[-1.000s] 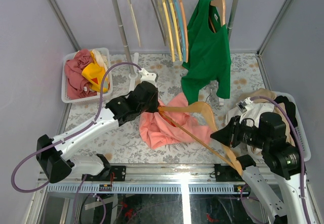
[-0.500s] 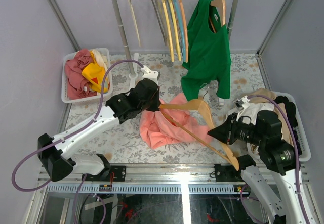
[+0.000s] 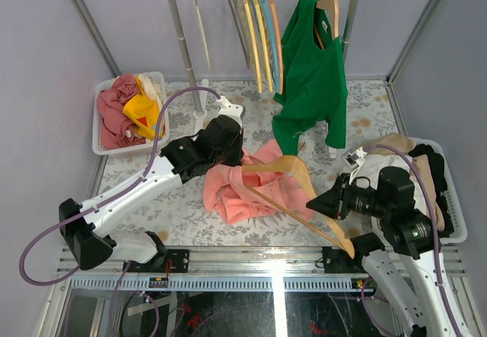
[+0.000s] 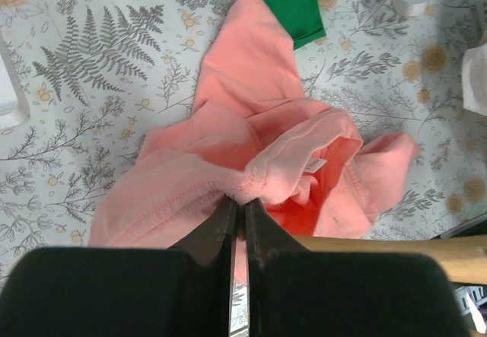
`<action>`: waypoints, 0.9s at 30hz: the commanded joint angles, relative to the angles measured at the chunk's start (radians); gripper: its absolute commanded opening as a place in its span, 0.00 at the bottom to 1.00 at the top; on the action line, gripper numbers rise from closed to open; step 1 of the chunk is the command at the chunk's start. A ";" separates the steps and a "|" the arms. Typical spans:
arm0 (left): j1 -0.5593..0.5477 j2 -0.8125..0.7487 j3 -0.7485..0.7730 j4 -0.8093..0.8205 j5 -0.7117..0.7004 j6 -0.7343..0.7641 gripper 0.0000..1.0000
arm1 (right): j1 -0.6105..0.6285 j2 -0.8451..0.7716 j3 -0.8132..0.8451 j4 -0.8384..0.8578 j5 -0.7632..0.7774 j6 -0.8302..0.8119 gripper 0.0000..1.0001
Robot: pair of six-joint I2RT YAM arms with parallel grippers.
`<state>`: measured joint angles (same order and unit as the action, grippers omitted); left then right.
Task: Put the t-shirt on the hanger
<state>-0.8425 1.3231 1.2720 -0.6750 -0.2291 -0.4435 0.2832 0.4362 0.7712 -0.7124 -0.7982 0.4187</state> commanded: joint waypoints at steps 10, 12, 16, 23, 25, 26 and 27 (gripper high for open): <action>-0.072 -0.002 0.113 0.011 0.043 0.035 0.00 | 0.001 0.008 -0.109 0.383 -0.077 0.131 0.00; -0.081 -0.004 0.123 0.010 0.046 0.039 0.00 | 0.000 0.013 -0.130 0.426 -0.092 0.147 0.00; -0.091 -0.011 0.145 0.008 0.055 0.046 0.00 | 0.001 0.009 -0.161 0.473 -0.110 0.164 0.00; -0.100 0.014 0.182 0.036 0.109 0.060 0.00 | 0.001 -0.006 -0.191 0.522 -0.121 0.195 0.00; -0.106 0.025 0.205 0.037 0.118 0.061 0.00 | 0.000 -0.009 -0.199 0.533 -0.122 0.198 0.00; -0.111 0.028 0.216 0.036 0.122 0.062 0.00 | 0.000 -0.012 -0.201 0.539 -0.121 0.202 0.00; -0.116 0.032 0.225 0.036 0.123 0.064 0.00 | 0.002 -0.011 -0.205 0.542 -0.121 0.202 0.00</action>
<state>-0.9382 1.3403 1.4269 -0.6937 -0.1497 -0.4076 0.2829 0.4408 0.5682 -0.2890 -0.8589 0.5915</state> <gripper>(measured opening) 0.011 0.170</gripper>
